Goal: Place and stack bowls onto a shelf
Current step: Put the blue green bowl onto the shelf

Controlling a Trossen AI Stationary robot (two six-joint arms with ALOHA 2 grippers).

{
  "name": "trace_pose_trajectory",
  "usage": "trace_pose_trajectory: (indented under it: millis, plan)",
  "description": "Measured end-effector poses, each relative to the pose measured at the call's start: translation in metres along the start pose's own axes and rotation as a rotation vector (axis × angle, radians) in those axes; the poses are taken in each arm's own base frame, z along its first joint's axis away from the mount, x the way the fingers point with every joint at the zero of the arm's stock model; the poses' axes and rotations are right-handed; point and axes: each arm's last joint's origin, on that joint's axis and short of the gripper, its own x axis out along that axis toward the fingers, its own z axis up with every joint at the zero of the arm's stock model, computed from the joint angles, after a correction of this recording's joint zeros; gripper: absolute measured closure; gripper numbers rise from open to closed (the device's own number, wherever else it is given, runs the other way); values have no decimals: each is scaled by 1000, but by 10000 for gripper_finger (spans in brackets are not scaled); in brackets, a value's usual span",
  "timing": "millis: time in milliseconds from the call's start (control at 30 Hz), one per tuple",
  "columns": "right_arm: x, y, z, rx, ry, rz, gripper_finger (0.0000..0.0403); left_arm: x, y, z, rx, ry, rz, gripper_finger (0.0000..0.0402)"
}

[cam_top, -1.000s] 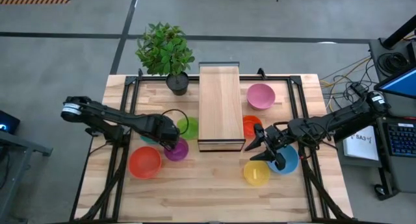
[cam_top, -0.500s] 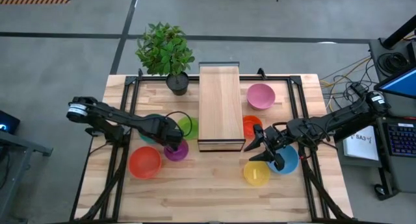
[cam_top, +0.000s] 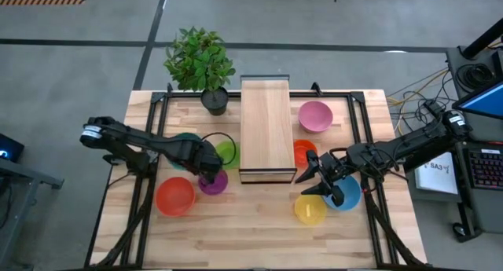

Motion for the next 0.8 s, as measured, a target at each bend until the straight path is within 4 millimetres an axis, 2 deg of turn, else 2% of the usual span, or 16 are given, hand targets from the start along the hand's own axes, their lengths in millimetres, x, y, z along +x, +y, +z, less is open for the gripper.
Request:
trace_pose_trajectory:
  millis: [100,233,433,600,800]
  plan:
    - [0,0,0,-4,0,0,216,-29,-11,-5,130,-14,-91,401]
    - [0,0,0,-4,0,0,216,-75,-24,-7,275,-145,-225,401]
    - [0,0,0,-4,0,0,216,-128,-23,6,352,-383,-285,401]
    - [0,0,0,-4,0,0,216,-149,-38,19,522,-496,-310,401]
    - [0,0,0,-7,1,-1,216,-150,-64,42,726,-532,-241,401]
